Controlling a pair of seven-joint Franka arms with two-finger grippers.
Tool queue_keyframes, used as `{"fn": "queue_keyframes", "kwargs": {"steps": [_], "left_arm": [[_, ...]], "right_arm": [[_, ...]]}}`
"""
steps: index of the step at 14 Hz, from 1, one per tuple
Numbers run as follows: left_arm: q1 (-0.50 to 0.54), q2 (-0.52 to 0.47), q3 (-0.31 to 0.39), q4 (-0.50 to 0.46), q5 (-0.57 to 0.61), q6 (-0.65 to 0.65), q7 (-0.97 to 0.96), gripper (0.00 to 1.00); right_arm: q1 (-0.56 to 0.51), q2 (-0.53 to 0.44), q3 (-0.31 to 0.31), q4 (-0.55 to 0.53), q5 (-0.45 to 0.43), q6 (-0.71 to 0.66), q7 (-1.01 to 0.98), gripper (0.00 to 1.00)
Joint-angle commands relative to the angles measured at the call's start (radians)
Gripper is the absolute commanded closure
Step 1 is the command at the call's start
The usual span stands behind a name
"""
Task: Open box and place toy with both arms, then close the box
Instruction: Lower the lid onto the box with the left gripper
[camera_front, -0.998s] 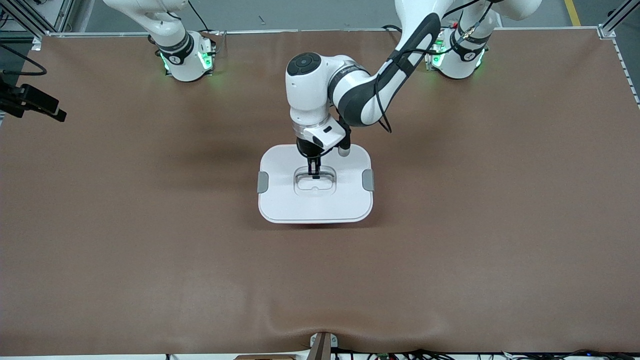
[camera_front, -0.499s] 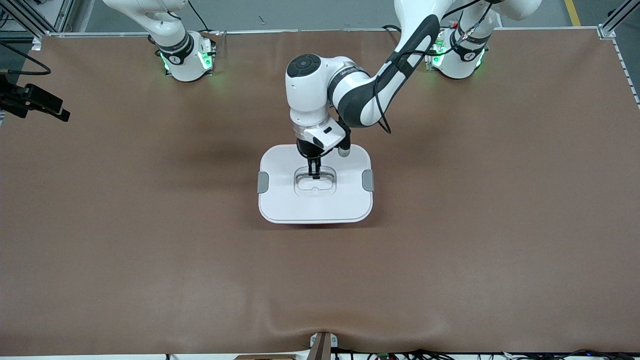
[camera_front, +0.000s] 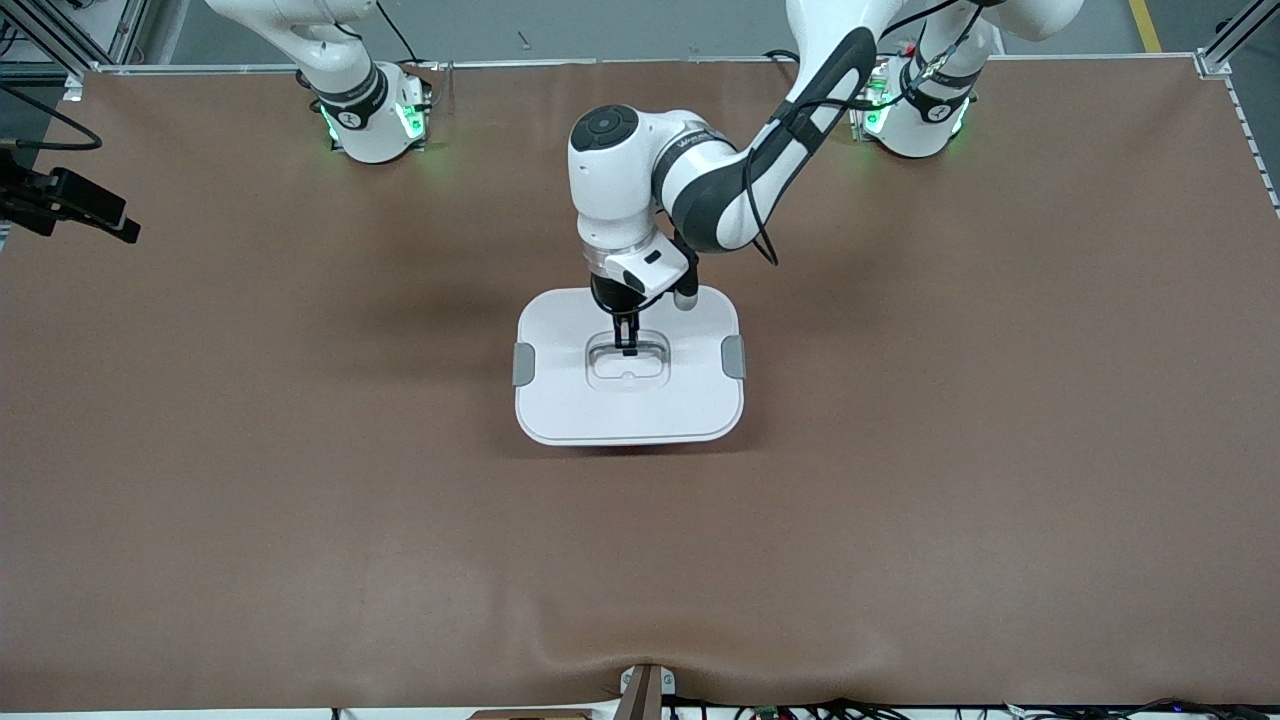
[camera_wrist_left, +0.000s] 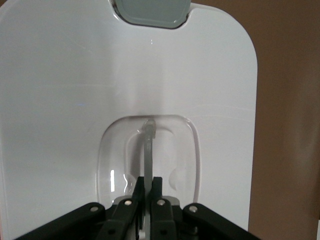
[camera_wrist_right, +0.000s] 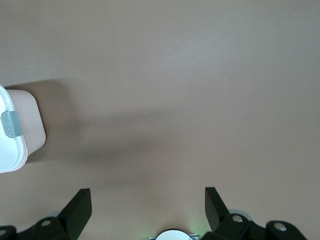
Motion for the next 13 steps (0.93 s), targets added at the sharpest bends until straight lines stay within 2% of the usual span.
{"fn": "queue_keyframes", "kwargs": {"steps": [1,2,3,4,7,8,9,13], "left_arm": [[-0.015,0.007,0.006,0.003,0.03,0.001,-0.054,1.0],[-0.015,0.007,0.006,0.002,0.03,0.001,-0.054,1.0],[-0.014,0.007,0.004,0.002,0.03,-0.001,-0.054,0.95],[-0.012,0.007,0.003,0.002,0.03,-0.002,-0.049,0.84],[-0.006,-0.007,0.001,0.01,0.032,-0.005,-0.029,0.35],[-0.004,-0.019,0.0,0.011,0.032,-0.005,-0.006,0.08],[-0.004,-0.03,0.0,0.008,0.032,-0.008,0.043,0.0],[0.015,-0.073,-0.002,0.016,0.005,-0.044,0.109,0.0]], "right_arm": [[0.003,0.009,-0.003,0.02,0.011,-0.015,0.015,0.0],[0.003,0.007,-0.003,0.02,0.012,-0.015,0.015,0.0],[0.003,0.009,-0.003,0.02,0.011,-0.015,0.015,0.0],[0.003,0.009,-0.003,0.02,0.011,-0.015,0.015,0.0],[0.003,0.009,-0.003,0.02,0.011,-0.015,0.015,0.0],[0.004,0.009,-0.003,0.02,0.011,-0.015,0.016,0.0],[0.003,0.009,-0.003,0.02,0.011,-0.015,0.015,0.0],[0.004,0.009,-0.003,0.019,0.012,-0.015,0.015,0.0]]}}
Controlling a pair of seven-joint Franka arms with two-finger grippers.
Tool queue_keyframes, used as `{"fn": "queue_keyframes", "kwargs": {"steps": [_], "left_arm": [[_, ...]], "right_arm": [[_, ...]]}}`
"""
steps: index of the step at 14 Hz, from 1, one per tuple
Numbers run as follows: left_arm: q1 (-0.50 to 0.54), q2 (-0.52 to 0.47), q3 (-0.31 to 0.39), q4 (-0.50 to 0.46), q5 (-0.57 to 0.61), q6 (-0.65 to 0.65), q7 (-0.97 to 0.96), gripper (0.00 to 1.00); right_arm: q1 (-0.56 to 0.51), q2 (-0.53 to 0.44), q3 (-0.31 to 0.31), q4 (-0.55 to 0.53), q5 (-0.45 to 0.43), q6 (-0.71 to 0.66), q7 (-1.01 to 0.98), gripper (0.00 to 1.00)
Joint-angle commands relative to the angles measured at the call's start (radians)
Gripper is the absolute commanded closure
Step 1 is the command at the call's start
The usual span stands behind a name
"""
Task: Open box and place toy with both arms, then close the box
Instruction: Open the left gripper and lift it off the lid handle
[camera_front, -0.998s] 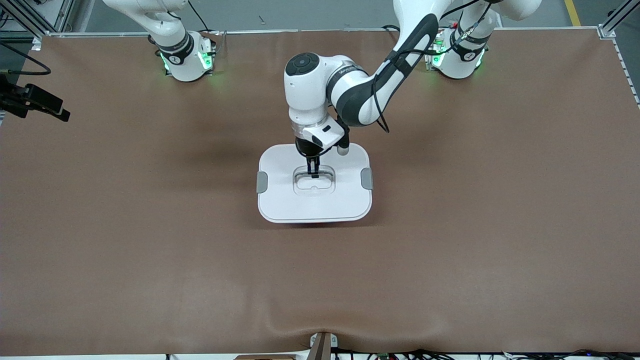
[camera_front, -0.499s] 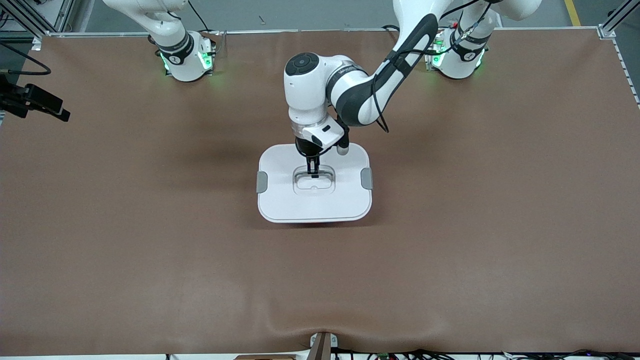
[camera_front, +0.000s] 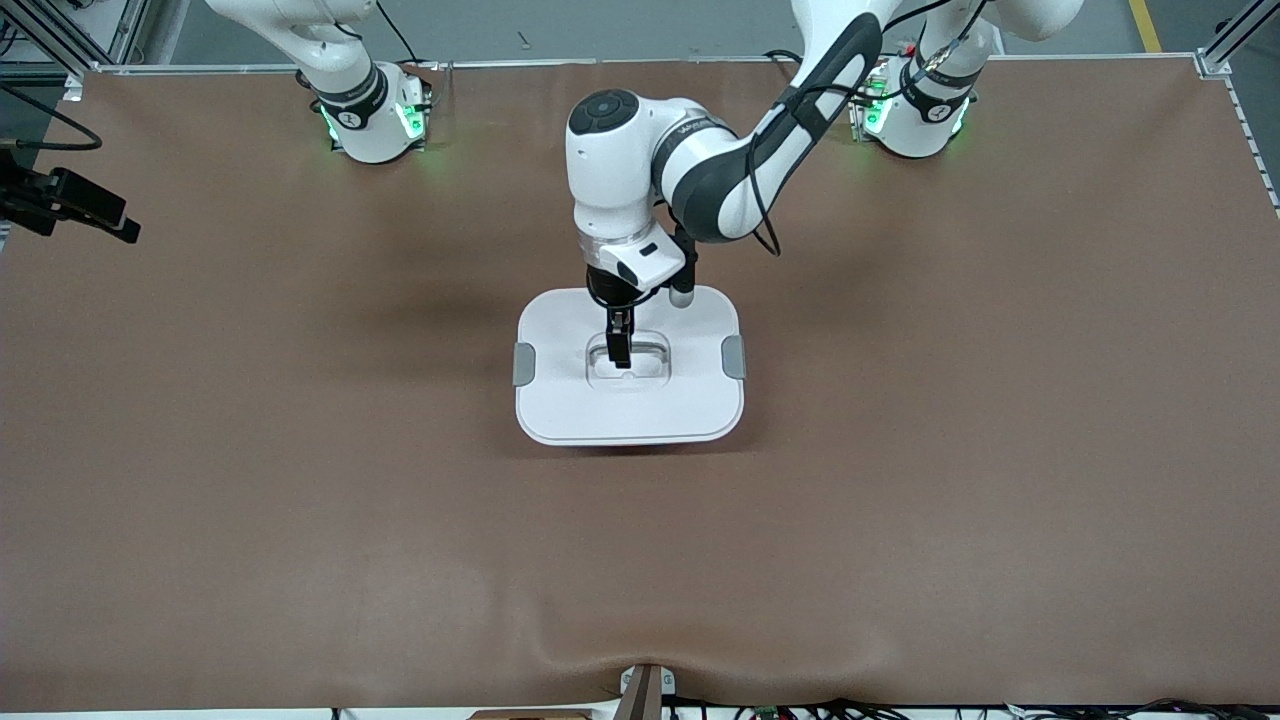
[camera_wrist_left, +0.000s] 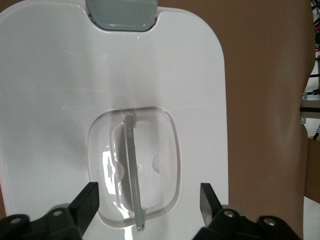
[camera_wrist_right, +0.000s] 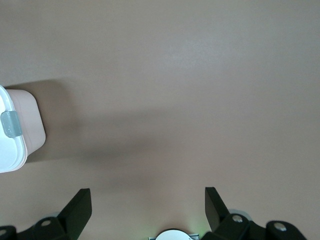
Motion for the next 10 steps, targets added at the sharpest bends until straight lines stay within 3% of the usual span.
{"fn": "queue_keyframes", "kwargs": {"steps": [1,4,7,10], "left_arm": [[0.02,-0.05,-0.001,-0.002,-0.001,-0.029,0.031,0.0],[0.056,-0.083,-0.004,-0.002,-0.015,-0.063,0.13,0.0],[0.131,-0.138,-0.003,0.0,-0.165,-0.109,0.352,0.0],[0.194,-0.169,-0.003,0.0,-0.213,-0.144,0.486,0.0]], "right_arm": [[0.004,0.008,-0.003,0.019,0.011,-0.014,0.015,0.0],[0.004,0.008,-0.003,0.019,0.011,-0.014,0.016,0.0],[0.003,0.008,-0.003,0.019,0.011,-0.014,0.015,0.0],[0.004,0.008,-0.003,0.019,0.011,-0.015,0.015,0.0]]}}
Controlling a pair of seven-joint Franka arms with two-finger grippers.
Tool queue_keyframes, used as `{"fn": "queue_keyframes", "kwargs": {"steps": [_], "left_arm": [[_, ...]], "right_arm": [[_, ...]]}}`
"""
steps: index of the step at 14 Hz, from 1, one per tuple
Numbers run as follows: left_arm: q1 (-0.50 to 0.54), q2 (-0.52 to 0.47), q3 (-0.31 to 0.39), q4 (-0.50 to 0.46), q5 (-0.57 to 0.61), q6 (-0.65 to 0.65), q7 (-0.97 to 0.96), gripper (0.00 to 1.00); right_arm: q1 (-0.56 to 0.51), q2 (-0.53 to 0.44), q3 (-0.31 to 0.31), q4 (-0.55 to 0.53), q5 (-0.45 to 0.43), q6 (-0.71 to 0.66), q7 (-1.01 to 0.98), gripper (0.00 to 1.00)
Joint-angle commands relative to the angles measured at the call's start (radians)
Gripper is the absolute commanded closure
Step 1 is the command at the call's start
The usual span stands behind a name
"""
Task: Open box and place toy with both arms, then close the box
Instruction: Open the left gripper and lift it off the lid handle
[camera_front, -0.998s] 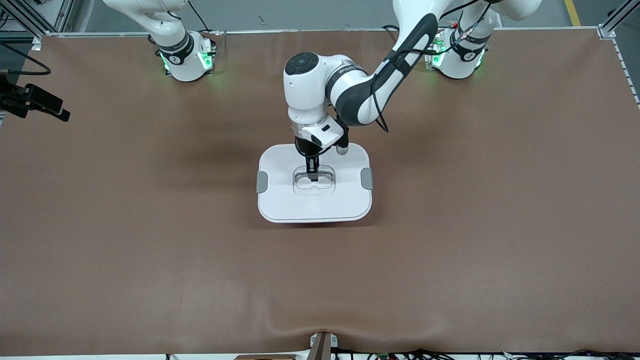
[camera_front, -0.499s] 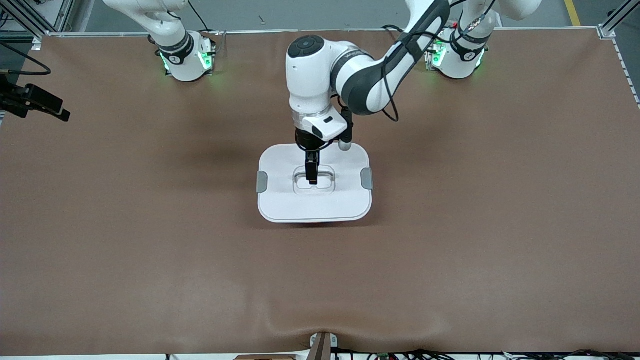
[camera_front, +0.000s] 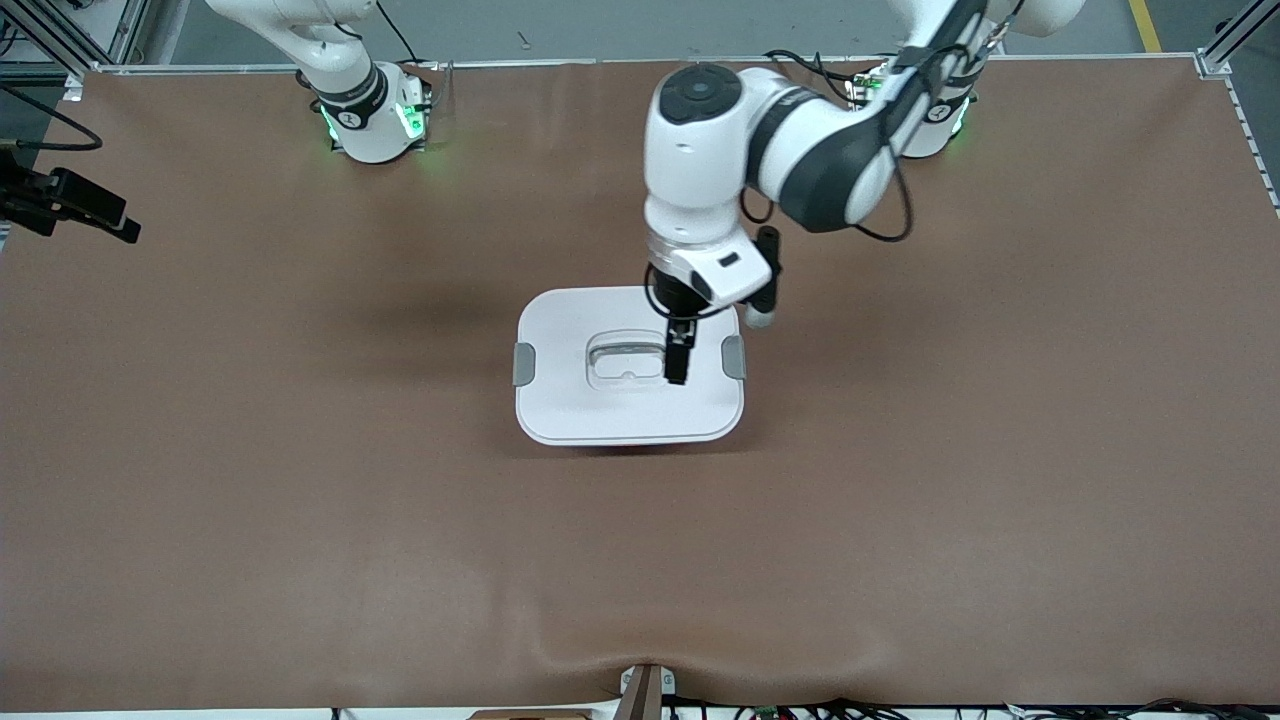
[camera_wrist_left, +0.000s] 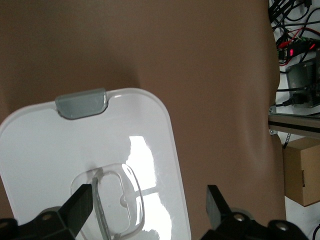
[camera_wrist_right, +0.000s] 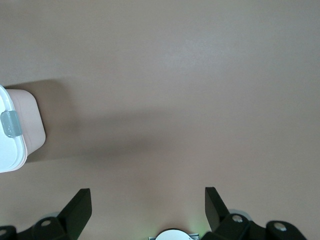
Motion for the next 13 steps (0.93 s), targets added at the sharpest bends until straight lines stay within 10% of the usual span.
{"fn": "queue_keyframes", "kwargs": {"steps": [1,13], "left_arm": [[0.043,-0.031,-0.008,-0.007,-0.033,-0.049,0.12,0.0],[0.234,-0.097,-0.008,-0.006,-0.139,-0.226,0.668,0.0]], "right_arm": [[0.003,0.008,-0.003,0.019,0.011,-0.015,0.015,0.0],[0.004,0.008,-0.004,0.019,0.011,-0.013,0.015,0.0]]}}
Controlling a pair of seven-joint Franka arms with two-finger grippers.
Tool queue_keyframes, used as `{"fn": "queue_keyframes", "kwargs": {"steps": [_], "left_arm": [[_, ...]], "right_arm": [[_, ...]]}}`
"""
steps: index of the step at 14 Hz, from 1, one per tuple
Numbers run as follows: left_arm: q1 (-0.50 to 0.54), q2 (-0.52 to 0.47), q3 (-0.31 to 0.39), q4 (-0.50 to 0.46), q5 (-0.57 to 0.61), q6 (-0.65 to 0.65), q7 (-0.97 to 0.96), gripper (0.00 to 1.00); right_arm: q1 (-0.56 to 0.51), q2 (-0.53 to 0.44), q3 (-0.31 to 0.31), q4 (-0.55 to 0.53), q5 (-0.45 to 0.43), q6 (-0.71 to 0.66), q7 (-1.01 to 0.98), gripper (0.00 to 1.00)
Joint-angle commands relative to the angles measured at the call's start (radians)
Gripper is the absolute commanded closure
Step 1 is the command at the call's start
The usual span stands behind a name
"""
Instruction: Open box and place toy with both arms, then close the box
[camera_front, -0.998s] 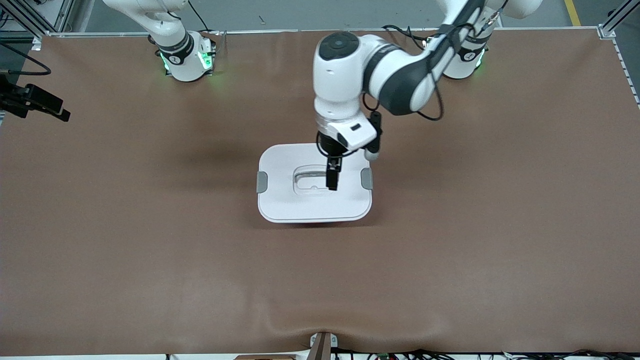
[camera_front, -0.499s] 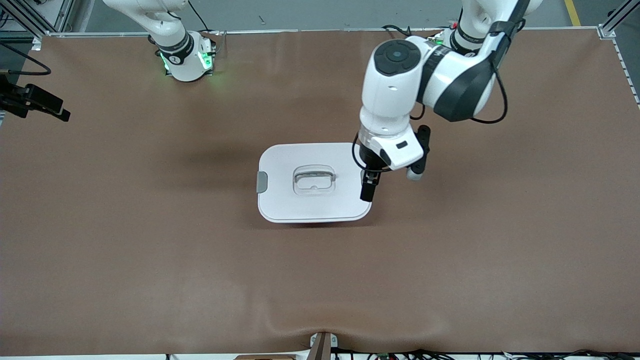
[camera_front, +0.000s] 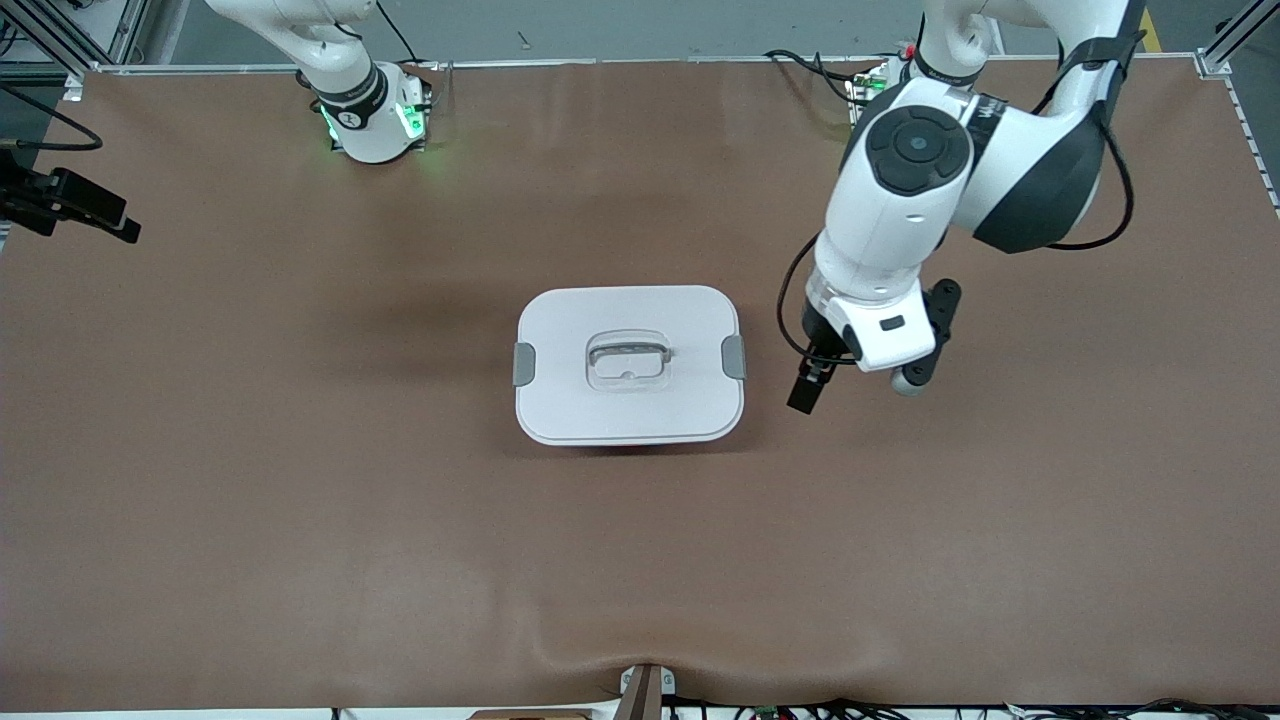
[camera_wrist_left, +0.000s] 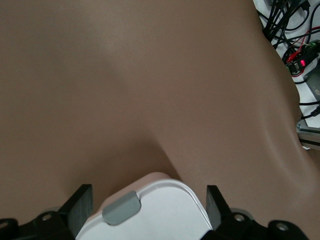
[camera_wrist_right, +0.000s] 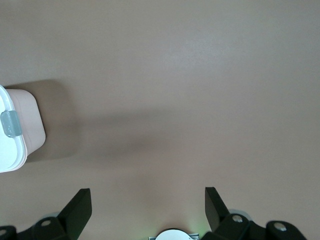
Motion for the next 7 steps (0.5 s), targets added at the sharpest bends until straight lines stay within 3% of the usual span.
{"fn": "queue_keyframes", "kwargs": {"steps": [1,4,7], "left_arm": [[0.04,-0.027,-0.008,-0.007,-0.017,-0.04,0.094,0.0],[0.086,-0.038,-0.009,-0.007,-0.017,-0.076,0.209,0.0],[0.175,-0.041,-0.053,-0.006,-0.017,-0.098,0.336,0.0]], "right_arm": [[0.006,0.008,-0.003,0.019,0.012,-0.013,0.015,0.0],[0.006,0.008,-0.003,0.017,0.011,-0.013,0.015,0.0],[0.003,0.008,-0.003,0.019,0.011,-0.013,0.015,0.0]]}}
